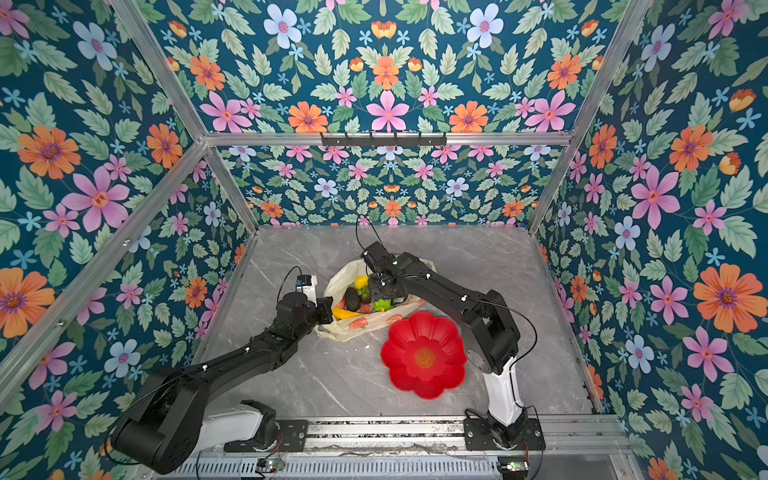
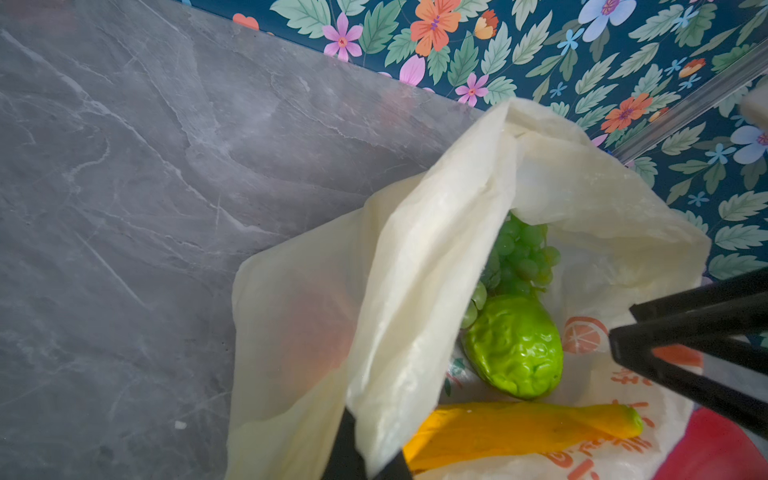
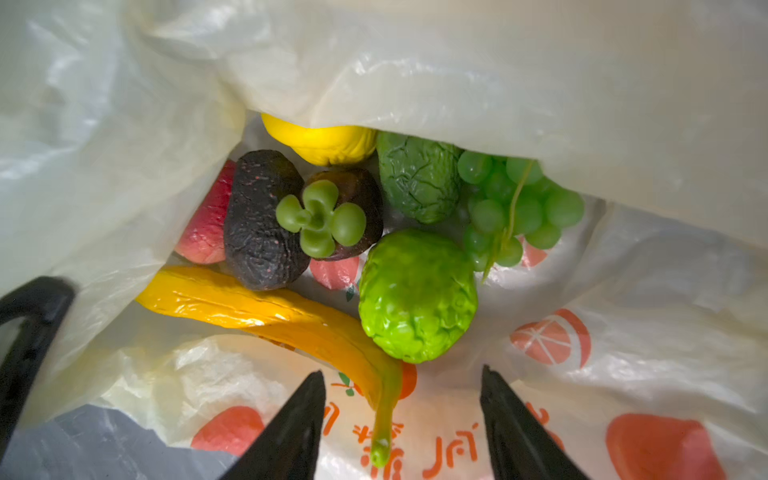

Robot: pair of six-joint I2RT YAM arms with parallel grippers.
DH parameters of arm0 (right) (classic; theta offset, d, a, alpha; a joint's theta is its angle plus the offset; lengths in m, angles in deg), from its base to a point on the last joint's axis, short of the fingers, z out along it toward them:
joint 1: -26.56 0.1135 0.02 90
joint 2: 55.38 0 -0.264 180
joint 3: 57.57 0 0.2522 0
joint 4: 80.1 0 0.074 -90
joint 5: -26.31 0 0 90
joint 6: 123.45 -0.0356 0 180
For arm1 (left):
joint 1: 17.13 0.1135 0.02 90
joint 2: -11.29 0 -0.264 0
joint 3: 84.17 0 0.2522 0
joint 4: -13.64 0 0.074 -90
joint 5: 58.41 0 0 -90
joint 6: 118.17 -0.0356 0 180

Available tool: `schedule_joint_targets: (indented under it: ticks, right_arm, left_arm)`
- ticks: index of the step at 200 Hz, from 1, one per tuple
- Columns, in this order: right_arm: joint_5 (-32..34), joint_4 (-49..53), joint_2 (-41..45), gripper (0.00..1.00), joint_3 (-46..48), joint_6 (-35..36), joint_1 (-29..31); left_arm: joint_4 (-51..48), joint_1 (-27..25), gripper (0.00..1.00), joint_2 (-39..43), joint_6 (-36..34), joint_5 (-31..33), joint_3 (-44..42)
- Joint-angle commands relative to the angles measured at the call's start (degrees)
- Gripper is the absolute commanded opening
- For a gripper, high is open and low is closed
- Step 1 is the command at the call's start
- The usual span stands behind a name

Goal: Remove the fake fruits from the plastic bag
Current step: 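Lower the right gripper into the bag onto the green custard apple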

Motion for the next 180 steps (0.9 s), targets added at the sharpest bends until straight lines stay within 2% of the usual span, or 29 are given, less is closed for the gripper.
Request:
schedule_joint_targets:
  ticks: [1, 59, 180]
  right_arm:
    - [-2.14, -0.27, -0.95, 0.63, 0.0, -2.24, -0.03]
    - [-2.54, 1.77, -5.9, 0.67, -2.96, -2.64, -0.01]
    - [-2.1, 5.08, -13.58, 0.67, -9.95, -2.2, -0.54]
  left_arm:
    - [-0.34, -0.05, 0.0, 0.42, -0.54, 0.06, 0.26]
    - [-0.43, -0.07, 0.0, 0.62, -0.54, 0.07, 0.26]
    - [-0.69, -0.05, 0.0, 1.15, -0.54, 0.57, 0.22]
